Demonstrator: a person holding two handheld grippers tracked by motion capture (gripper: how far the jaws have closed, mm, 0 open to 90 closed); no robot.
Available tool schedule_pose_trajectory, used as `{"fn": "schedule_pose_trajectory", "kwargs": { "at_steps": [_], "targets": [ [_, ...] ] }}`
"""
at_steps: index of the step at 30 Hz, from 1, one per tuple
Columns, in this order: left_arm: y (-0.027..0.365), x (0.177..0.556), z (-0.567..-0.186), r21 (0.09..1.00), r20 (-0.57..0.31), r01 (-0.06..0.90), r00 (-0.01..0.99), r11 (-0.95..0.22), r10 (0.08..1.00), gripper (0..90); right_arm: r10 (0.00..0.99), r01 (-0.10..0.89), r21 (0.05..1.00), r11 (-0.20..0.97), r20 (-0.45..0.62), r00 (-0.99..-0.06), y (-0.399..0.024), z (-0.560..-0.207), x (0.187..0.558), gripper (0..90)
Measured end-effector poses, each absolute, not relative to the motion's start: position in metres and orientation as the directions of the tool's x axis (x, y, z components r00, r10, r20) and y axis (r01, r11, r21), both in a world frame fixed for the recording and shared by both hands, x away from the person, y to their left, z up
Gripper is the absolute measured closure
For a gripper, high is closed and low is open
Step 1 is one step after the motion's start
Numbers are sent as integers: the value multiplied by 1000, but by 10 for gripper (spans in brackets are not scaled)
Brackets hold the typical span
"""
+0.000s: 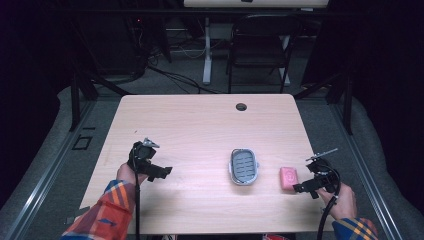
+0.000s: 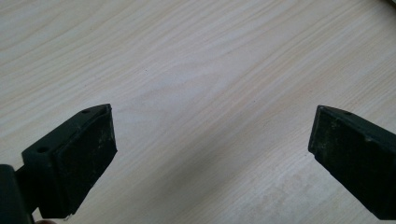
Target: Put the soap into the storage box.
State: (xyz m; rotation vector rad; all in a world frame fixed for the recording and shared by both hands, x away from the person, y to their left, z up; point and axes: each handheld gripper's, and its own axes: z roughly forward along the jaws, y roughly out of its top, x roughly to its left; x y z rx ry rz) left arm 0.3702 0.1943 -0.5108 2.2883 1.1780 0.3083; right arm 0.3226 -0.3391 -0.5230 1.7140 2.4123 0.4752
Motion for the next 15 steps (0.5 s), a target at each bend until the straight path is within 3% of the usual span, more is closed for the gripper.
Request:
{"fn": "schedule_pose_trajectory", "kwargs": {
  "at_steps": [15],
  "targets": [
    [193,371,-511,563,-63,684,595,-463,802,3,931,886,333,323,56,-361,-333,-523,322,0]
  ]
}}
